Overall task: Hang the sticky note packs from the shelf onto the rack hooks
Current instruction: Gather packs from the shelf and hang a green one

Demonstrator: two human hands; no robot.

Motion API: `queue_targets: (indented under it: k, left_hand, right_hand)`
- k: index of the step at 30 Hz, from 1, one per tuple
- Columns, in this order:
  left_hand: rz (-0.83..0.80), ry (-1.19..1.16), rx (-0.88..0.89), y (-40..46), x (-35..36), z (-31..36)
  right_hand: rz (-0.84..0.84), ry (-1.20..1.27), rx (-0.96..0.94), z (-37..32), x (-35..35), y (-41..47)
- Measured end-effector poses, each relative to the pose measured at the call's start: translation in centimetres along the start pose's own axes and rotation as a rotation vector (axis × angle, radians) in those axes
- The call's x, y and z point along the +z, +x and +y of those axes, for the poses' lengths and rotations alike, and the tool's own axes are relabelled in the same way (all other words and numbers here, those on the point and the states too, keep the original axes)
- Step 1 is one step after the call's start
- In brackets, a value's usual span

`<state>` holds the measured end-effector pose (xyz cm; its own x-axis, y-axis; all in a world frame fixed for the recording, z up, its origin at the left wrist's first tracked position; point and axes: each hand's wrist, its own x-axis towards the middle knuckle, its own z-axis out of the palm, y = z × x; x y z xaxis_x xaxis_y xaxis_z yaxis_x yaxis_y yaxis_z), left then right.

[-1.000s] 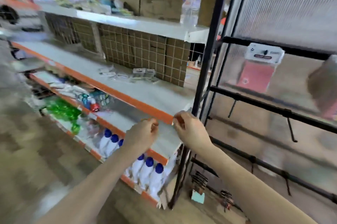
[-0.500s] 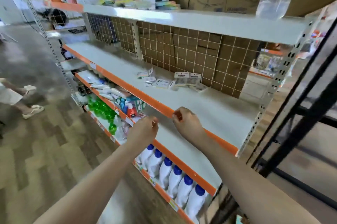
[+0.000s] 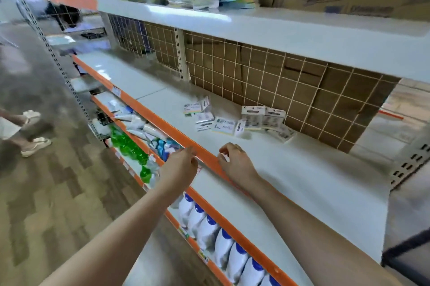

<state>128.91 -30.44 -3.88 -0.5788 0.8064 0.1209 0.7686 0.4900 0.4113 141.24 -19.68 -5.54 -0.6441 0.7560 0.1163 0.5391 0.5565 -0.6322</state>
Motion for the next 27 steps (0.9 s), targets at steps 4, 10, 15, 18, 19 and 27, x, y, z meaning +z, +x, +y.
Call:
queue_targets:
  k: [4, 10, 15, 18, 19, 27]
  left_hand:
    - [-0.023, -0.038, 0.008, 4.6, 0.2, -1.7]
    - [-0.056, -0.038, 0.099, 12.9, 0.3, -5.0]
    - [-0.097, -0.022, 0.205, 19.8, 0.2, -8.0]
    - [-0.146, -0.002, 0.263, 23.1, 0.7, -9.8]
    - [-0.158, 0.001, 0.280, 24.1, 0.9, -10.4]
    - [-0.246, -0.020, 0.427, 29.3, 3.4, -12.6]
  right_hand:
    - [0.005, -0.007, 0.028, -0.7, 1.8, 3.7]
    - [0.046, -0.063, 0.108, -2.2, 5.0, 10.3]
    - [0.092, -0.266, 0.107, -4.3, 8.0, 15.8]
    - [0.146, -0.366, 0.135, -5.4, 9.8, 18.6]
    - [0.164, -0.388, 0.167, -5.8, 10.4, 19.5]
    - [0.131, -0.445, 0.448, -5.6, 13.9, 22.4]
